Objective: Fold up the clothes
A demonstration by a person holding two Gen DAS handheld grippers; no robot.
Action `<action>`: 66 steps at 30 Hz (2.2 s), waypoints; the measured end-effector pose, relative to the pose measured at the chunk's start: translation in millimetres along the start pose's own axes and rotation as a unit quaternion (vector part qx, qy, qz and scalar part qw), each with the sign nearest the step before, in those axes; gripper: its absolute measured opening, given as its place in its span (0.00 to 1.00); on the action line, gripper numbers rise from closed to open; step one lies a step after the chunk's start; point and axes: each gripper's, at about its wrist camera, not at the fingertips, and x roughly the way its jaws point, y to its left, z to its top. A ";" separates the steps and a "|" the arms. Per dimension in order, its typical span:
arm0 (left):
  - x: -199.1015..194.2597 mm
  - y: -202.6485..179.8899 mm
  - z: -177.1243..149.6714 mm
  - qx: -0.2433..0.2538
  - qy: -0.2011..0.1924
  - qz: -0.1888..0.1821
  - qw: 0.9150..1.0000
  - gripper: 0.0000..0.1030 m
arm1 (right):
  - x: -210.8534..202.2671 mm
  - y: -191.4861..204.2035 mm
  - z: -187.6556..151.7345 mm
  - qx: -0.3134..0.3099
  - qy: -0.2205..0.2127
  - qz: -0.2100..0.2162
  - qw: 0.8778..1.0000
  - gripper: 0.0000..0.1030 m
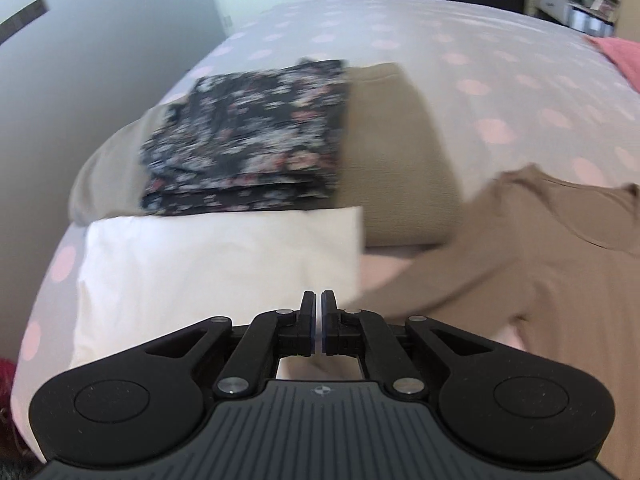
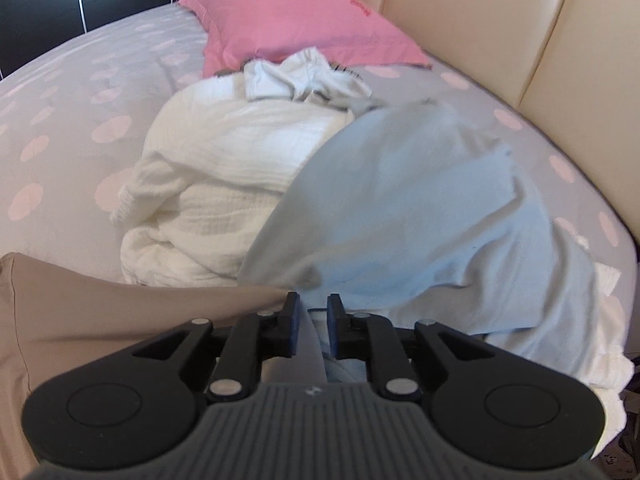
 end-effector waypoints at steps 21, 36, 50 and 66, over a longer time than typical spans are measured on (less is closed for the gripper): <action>-39.3 -117.5 -58.6 0.151 0.042 -0.079 0.985 0.06 | -99.6 42.2 -180.5 -0.177 0.244 0.195 0.933 0.26; -46.9 -118.7 -87.6 0.176 0.061 -0.091 0.978 0.07 | -114.5 33.5 -217.3 -0.214 0.302 0.175 0.912 0.02; -34.9 -136.3 -147.4 0.210 0.154 -0.153 0.953 0.09 | -101.3 29.3 -193.9 -0.318 0.258 0.037 0.912 0.01; -32.7 -127.8 -187.0 0.107 0.265 -0.271 0.919 0.19 | -94.6 40.3 -199.7 -0.327 0.252 0.043 0.910 0.01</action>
